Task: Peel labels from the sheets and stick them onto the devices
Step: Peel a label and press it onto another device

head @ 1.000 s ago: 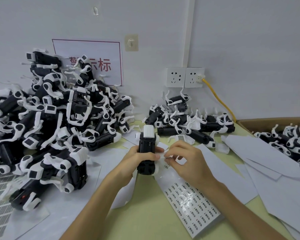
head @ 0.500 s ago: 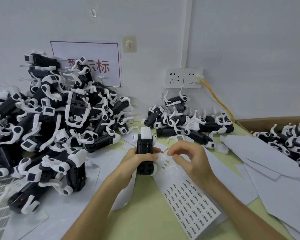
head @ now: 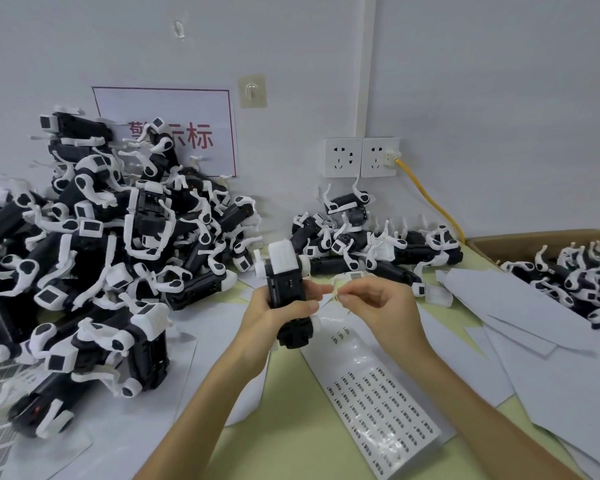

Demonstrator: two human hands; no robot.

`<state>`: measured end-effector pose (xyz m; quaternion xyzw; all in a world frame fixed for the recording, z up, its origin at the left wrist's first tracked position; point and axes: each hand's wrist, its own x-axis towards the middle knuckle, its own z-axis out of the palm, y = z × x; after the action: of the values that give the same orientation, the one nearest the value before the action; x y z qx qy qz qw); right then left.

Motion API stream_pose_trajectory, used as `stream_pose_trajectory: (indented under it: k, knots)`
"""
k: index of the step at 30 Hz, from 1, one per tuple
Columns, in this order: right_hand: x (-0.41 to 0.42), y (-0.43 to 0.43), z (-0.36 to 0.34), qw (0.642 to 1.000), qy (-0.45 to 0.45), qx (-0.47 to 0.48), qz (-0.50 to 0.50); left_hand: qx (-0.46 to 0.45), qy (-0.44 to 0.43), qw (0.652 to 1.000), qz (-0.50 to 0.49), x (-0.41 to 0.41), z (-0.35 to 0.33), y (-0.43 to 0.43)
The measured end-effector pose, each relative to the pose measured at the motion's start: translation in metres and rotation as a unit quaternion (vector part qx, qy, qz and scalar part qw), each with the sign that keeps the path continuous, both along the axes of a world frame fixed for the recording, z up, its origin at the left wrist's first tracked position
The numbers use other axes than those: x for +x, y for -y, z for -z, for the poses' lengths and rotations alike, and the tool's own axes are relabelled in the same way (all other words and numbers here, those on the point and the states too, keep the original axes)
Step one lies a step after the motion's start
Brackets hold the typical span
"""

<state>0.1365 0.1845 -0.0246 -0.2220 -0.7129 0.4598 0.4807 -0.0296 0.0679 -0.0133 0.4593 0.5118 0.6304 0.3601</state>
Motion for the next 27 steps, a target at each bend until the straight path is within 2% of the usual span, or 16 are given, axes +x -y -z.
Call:
stream_pose_trajectory:
  k: [8, 17, 20, 27]
  knots:
    - [-0.0002, -0.0029, 0.0006, 1.0, 0.005, 0.005, -0.005, -0.032, -0.008, 0.999, -0.008, 0.0063, 0.0005, 0.0012]
    - [-0.0022, -0.001, 0.0017, 1.0, -0.02, -0.014, 0.003, -0.022, 0.007, 1.0, 0.013, 0.0067, -0.001, 0.0004]
    - [-0.002, -0.0016, 0.0029, 0.999, 0.009, 0.022, 0.04, -0.015, 0.008, 1.0, 0.008, 0.006, -0.0008, 0.0002]
    - [-0.0013, 0.0004, 0.0045, 0.993, 0.05, 0.095, 0.058, -0.026, -0.007, 1.0, 0.0, 0.0059, 0.0003, -0.0002]
